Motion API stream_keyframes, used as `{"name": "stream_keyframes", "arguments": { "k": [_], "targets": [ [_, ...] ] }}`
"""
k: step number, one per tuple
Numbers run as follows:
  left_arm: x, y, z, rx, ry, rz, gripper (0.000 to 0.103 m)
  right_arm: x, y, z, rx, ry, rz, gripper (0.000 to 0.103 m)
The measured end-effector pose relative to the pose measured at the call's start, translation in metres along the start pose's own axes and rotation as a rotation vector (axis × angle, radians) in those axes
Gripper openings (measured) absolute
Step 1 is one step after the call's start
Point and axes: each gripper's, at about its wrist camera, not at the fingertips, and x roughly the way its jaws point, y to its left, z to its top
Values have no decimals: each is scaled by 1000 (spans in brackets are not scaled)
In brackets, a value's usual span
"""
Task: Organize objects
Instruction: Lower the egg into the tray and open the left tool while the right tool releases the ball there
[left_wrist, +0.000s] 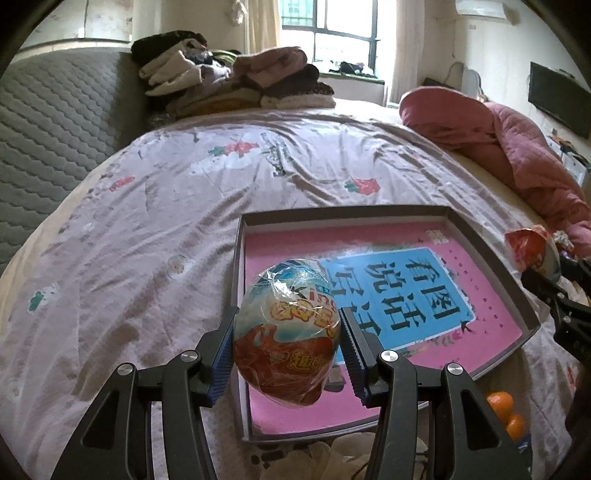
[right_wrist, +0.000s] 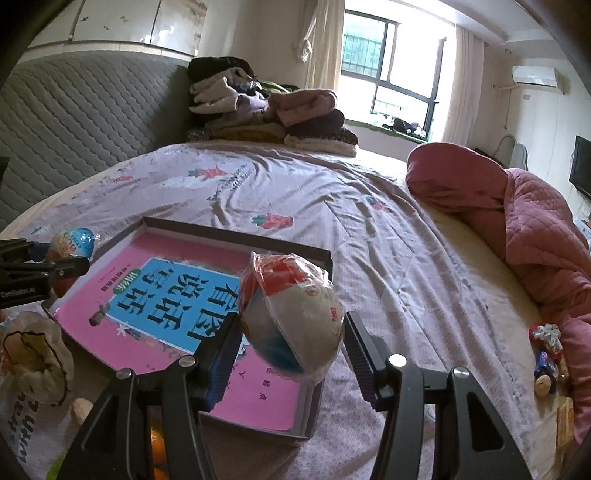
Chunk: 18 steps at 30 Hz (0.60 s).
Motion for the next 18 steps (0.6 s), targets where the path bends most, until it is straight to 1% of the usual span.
{"name": "stream_keyframes", "arguments": {
  "k": [10,14,18],
  "targets": [
    [13,-5,-5,27,47,-10,53,13,8,-8,-22,42,11,56],
    [17,-4,-8,21,65,-20,53,18,10,-13,-27,66,16,56],
    [20,-4,-10,18,74,-14,53,22,13,-17,-39,80,12,56]
  ]
}}
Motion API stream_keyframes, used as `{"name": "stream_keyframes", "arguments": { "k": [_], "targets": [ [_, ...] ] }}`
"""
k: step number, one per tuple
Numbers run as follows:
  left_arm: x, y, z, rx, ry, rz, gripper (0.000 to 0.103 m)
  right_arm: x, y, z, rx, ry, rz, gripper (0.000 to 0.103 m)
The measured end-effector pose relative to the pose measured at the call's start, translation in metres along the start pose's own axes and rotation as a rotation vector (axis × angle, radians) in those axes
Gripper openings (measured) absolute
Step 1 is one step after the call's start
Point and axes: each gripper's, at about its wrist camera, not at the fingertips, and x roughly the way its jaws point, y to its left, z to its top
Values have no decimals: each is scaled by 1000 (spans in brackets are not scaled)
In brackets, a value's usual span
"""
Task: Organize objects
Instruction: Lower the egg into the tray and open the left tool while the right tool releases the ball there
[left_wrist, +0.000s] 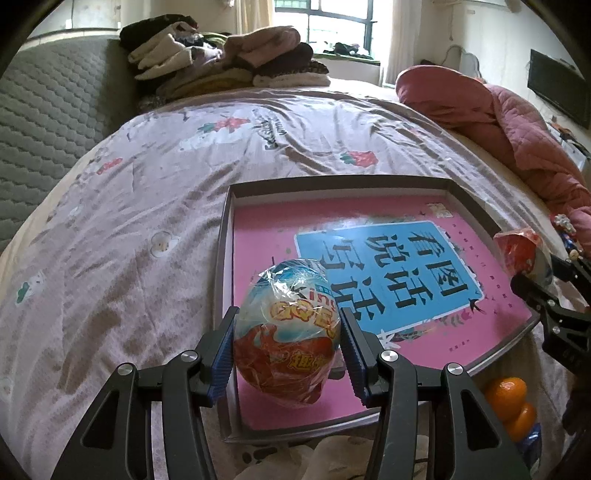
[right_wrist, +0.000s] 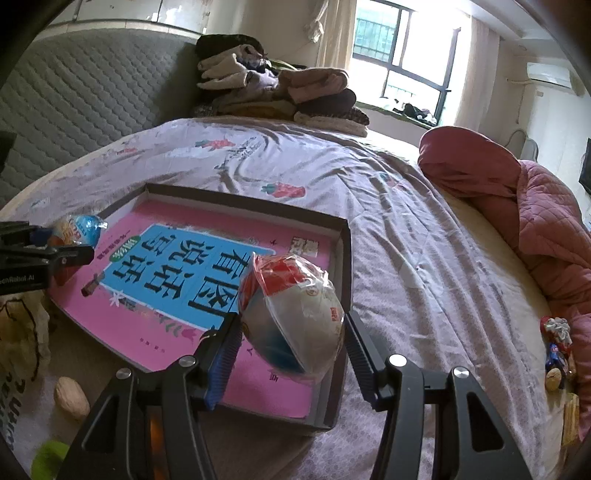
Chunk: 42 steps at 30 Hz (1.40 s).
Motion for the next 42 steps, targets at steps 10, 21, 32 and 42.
{"name": "stream_keyframes", "arguments": {
  "k": [10,21,32,42],
  "targets": [
    [8,-1,-5,4,30,-4,53,11,3,-6,-11,33,-4,56],
    [4,1,-4,-18,31,-18,53,12,4,-7,-3,39,6,56],
    [3,8,-2,-49,37,-23,54,11,4,-7,8,45,12,57],
    [1,8,-2,-48,34,-41,61,10,3,-7,19,43,19,57]
  ]
}}
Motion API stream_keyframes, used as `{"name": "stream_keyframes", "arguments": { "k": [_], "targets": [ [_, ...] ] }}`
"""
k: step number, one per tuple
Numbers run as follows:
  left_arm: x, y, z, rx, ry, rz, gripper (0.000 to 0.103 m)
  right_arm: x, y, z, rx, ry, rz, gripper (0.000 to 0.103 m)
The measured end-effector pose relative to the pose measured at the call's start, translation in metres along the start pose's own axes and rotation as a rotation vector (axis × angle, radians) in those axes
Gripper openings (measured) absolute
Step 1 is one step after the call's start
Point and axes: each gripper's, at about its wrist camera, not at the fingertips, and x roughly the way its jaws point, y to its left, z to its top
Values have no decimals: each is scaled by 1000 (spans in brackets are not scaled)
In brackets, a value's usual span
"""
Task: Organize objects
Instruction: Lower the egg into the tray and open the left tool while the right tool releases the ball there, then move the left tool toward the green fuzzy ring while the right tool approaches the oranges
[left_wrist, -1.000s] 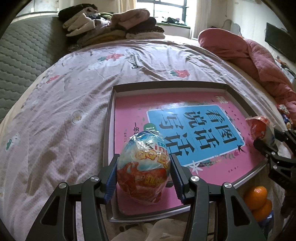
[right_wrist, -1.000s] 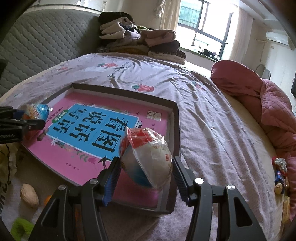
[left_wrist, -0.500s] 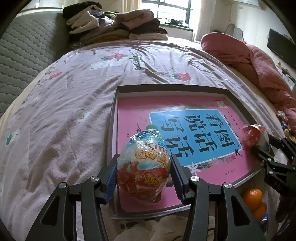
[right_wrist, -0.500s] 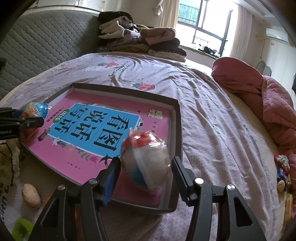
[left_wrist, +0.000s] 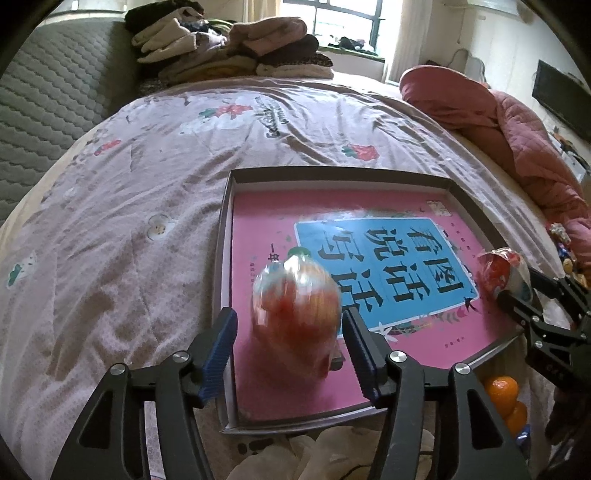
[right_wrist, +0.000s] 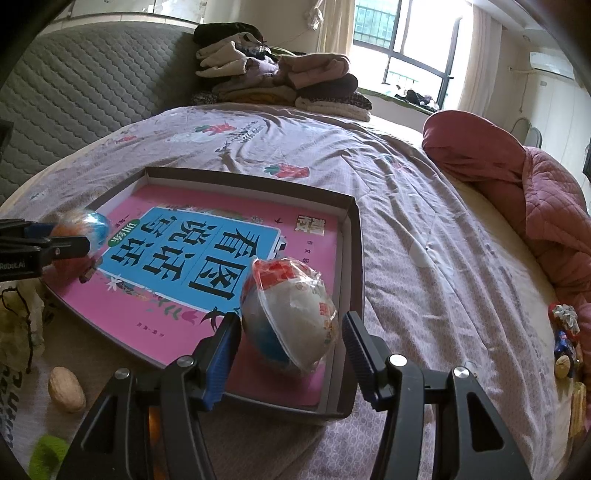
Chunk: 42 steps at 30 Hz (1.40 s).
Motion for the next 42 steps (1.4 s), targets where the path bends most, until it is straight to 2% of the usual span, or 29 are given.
{"name": "stream_keyframes", "arguments": {
  "k": [5,9,24,29,36,42],
  "targets": [
    [-6,2,2,-10,-17,2,63,-3,-2,2,11,-12,3,59],
    [-13,3,4,-18,-29,2,64,-6,-6,2,22,-23,-17,66],
    [-63,-9,6,4,-147,15,65,-30,-17,10,62,-75,-7,66],
    [-75,-20,0,33,-173,26,65,-39,-15,11,61,-92,9,66],
    [-103,-32,-9,30,-224,5,65,-57,-9,14,52,-127,35,66],
    [-120,-51,-23,65,-252,-3,65,-72,-4,12,42,-149,56,67]
  ]
}}
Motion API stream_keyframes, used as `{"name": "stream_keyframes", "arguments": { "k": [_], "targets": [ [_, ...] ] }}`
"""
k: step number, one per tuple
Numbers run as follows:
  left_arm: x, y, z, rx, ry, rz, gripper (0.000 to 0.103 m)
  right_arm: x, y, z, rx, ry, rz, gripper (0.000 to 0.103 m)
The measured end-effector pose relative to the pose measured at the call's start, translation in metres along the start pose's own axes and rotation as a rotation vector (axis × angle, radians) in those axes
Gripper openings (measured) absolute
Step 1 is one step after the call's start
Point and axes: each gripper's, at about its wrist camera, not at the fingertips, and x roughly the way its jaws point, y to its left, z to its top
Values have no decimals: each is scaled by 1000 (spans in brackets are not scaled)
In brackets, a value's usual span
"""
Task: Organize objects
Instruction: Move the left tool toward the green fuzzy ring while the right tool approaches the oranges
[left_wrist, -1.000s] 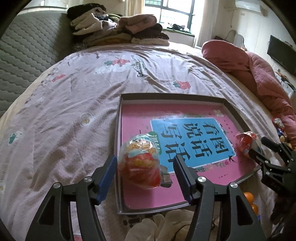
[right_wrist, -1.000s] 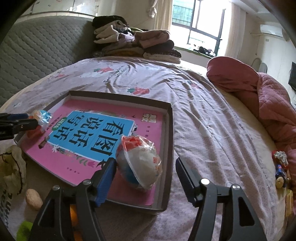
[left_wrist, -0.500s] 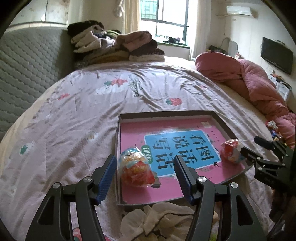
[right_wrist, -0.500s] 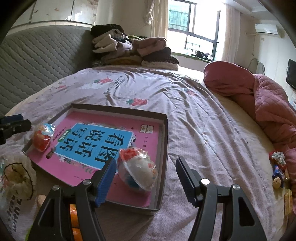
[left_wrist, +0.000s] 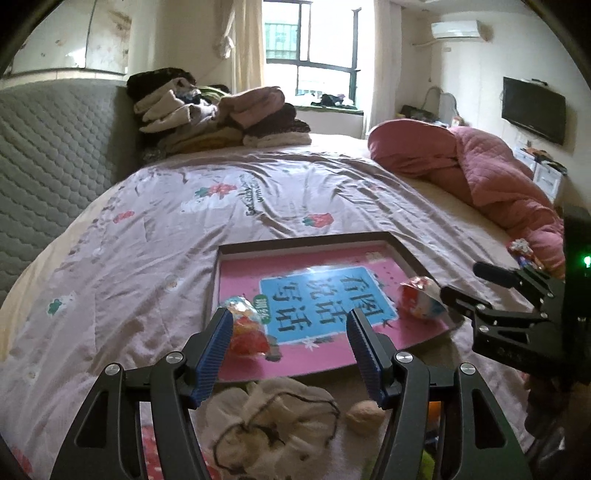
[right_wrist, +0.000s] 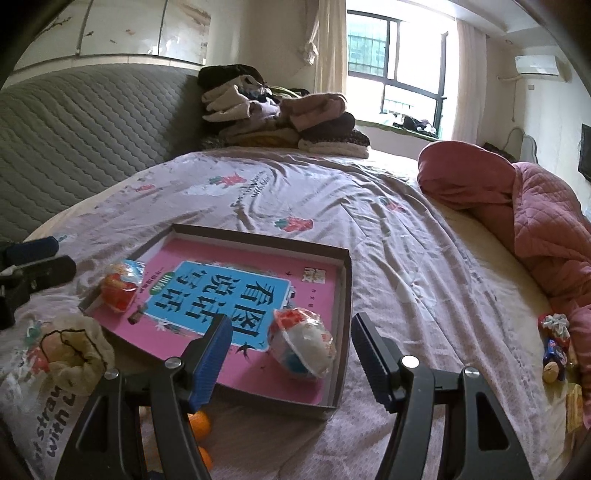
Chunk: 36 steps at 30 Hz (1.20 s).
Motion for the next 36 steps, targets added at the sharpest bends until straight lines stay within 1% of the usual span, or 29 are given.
{"name": "stream_keyframes", "arguments": {
  "k": [7,16,21,28,36],
  "targets": [
    [-10,-15,-22,38,17,-1,65,-20,6,-7,-6,-18,22,67],
    [-23,-24,-49,54,36,-19,65,-35,16,-15,-9,-33,44,67],
    [-24,-26,-62,67,54,-25,65,-39,19,-19,-13,-30,47,67],
    [-19,-33,-80,85,108,-49,65,-44,18,-31,-5,-15,58,67],
    [-16,-40,-92,102,145,-58,65,-47,22,-42,-13,9,73,67]
  ]
}}
